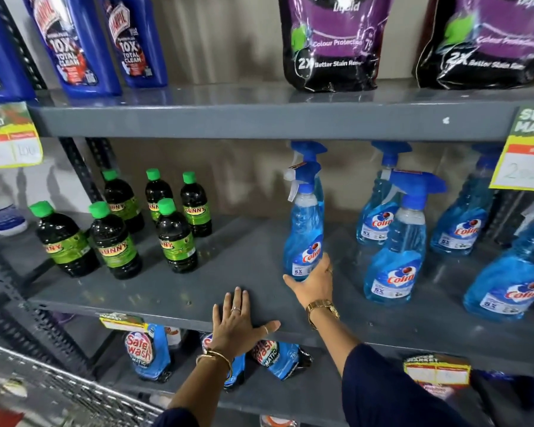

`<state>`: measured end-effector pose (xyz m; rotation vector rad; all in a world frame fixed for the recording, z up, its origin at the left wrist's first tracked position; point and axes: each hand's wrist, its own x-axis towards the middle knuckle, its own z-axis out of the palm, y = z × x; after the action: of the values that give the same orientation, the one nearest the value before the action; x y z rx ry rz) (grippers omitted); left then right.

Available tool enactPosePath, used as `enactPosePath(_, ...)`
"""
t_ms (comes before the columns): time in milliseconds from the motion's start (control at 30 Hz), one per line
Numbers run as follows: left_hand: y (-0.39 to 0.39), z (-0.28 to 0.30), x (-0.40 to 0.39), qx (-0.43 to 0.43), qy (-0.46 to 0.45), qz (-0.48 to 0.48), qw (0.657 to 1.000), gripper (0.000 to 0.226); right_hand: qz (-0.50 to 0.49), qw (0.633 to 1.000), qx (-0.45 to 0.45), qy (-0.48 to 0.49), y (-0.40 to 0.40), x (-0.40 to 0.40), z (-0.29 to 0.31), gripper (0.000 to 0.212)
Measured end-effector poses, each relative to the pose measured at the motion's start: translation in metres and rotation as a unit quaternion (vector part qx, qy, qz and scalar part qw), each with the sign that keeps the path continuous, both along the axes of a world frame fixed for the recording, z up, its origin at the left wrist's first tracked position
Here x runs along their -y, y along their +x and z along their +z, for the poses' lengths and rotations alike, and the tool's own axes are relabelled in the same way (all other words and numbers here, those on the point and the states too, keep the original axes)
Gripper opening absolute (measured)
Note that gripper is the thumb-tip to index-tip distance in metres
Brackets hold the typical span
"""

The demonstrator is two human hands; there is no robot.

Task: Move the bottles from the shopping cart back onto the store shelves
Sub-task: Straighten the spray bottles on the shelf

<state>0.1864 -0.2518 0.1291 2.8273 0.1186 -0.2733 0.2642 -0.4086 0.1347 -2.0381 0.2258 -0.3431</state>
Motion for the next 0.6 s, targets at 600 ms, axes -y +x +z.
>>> enactPosePath(600, -0.002, -0.001, -0.002, 0.0, 0.002, -0.005, 1.0, 0.104, -0.085, 0.993, -0.045, -0.065, -0.016, -0.01, 0.007, 0.083)
